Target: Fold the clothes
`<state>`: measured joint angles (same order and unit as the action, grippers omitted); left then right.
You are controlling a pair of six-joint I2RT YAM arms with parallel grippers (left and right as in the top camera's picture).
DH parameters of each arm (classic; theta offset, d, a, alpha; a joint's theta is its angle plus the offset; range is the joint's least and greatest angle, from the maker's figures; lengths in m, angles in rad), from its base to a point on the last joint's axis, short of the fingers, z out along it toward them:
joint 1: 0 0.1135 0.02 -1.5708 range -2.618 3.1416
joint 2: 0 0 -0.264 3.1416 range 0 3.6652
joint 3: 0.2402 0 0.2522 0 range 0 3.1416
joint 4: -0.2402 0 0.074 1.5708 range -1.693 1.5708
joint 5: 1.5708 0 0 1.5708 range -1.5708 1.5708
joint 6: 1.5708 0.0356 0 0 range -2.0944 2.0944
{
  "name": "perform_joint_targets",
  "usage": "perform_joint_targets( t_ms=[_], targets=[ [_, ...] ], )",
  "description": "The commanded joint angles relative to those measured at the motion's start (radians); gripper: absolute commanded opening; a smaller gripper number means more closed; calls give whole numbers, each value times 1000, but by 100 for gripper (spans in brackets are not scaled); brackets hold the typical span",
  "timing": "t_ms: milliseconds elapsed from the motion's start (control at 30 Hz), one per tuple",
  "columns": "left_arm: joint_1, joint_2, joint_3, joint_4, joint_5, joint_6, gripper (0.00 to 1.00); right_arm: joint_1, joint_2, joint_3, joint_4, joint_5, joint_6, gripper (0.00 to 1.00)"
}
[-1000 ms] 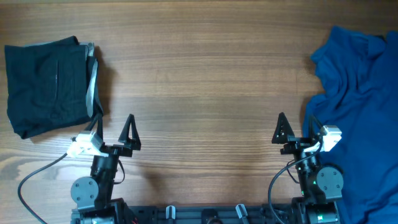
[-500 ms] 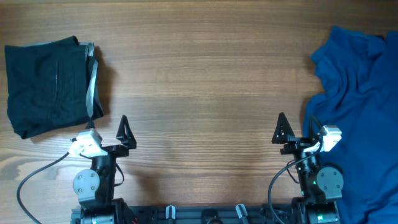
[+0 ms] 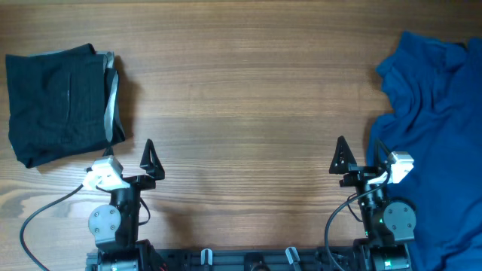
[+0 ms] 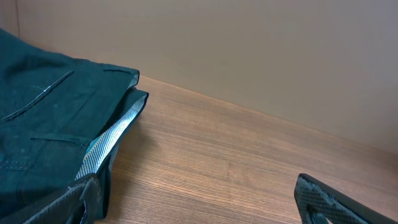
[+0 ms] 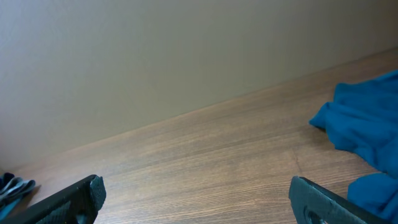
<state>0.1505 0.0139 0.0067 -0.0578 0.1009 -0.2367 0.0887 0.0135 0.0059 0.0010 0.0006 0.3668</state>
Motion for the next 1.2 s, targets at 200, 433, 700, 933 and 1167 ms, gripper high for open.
perform_joint_targets(
  t_ms=[200, 433, 700, 933, 1167],
  targets=[
    [-7, -4, -1, -12, -13, 85, 100, -5, 1, -1, 5, -2, -102, 100],
    [-6, 80, -1, -12, -21, 362, 100, -5, 162, 0, 2, -45, -398, 100],
    [-6, 142, -1, -12, -21, 361, 100, -5, 210, 0, 11, -46, -472, 100],
    [-6, 142, -1, -12, -21, 361, 100, -5, 214, 0, 2, -46, -472, 100],
    [-6, 142, -1, -12, -21, 361, 100, -6, 176, 0, 1, -46, -472, 100]
  ],
)
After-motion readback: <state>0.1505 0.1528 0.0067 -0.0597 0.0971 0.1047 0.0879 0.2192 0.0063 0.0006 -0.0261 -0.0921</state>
